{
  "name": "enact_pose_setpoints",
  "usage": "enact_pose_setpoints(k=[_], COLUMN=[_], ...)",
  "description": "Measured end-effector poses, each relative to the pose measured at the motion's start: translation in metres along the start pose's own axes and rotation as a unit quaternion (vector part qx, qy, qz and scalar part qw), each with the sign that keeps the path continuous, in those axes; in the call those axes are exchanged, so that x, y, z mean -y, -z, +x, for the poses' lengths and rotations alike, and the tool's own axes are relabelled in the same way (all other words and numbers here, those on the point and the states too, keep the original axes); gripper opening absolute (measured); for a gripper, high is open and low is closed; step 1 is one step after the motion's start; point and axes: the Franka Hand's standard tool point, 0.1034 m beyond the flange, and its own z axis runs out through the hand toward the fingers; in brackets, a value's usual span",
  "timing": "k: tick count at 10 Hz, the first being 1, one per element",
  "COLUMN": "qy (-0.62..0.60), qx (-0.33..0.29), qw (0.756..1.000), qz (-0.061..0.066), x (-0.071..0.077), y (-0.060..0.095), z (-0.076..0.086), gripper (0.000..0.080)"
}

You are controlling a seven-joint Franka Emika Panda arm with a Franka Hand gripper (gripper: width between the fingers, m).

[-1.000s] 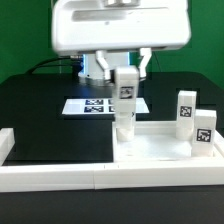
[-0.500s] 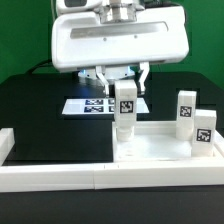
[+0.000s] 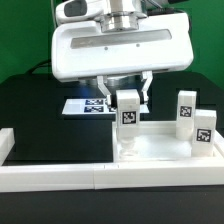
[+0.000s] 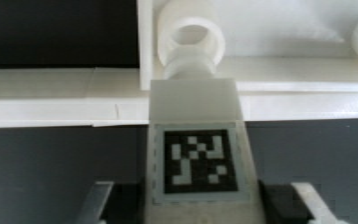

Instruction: Assemble square table

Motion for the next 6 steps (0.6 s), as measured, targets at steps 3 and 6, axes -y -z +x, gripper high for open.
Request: enact_pose_setpoints(k=[3,6], qy=[0.0,0.0], qx=[0.006,0.007], qw=[1.0,1.0], qz=[0.0,-0.001], x=[0.002,0.002], y=[-0.008,-0.013], z=[-0.009,-0.013], gripper=[0.029,0.029])
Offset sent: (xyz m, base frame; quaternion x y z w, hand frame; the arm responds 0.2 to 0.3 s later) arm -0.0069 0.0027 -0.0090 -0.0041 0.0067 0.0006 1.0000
